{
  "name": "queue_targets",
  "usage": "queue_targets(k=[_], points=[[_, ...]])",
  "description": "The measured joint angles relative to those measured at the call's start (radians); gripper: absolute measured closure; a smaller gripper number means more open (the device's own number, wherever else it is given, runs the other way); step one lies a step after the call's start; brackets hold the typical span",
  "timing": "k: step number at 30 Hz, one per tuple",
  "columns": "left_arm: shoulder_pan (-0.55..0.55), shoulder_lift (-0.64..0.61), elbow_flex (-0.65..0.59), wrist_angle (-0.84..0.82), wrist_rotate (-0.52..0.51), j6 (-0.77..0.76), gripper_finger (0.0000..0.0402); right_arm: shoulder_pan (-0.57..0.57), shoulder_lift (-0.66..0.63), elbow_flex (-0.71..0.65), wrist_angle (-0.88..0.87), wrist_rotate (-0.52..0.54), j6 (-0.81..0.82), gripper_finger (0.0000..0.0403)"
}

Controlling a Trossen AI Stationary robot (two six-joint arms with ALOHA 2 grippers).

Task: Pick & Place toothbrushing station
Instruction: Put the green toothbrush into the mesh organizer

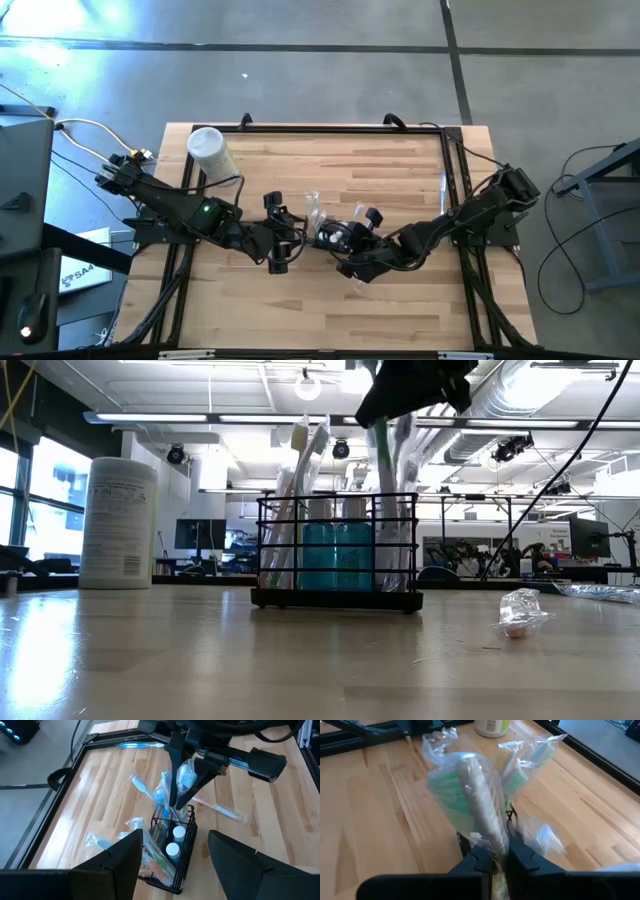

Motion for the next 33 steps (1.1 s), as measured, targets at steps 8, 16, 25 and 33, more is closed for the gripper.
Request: queue_targets(k=[8,16,25,33], points=[[0.000,0.000,0.000,-0.004,0.008,-0.022,0.0181,-0.007,0.026,0.000,-0.004,-0.004,0.021,0.0388],[0.000,0.001,0.000,-0.007,0.018,-0.024,0.0181,-0.041,0.055,0.001,-0.001,-0.054,0.051,0.0385],[0.000,0.001,0.000,-0.007,0.023,-0.027,0.0181,-0.048,0.059,0.000,-0.010,-0.104,0.054,0.0341],[0.000,0.001,0.000,-0.007,0.024,-0.041,0.0181,-0.048,0.059,0.000,-0.016,-0.120,0.050,0.0244]])
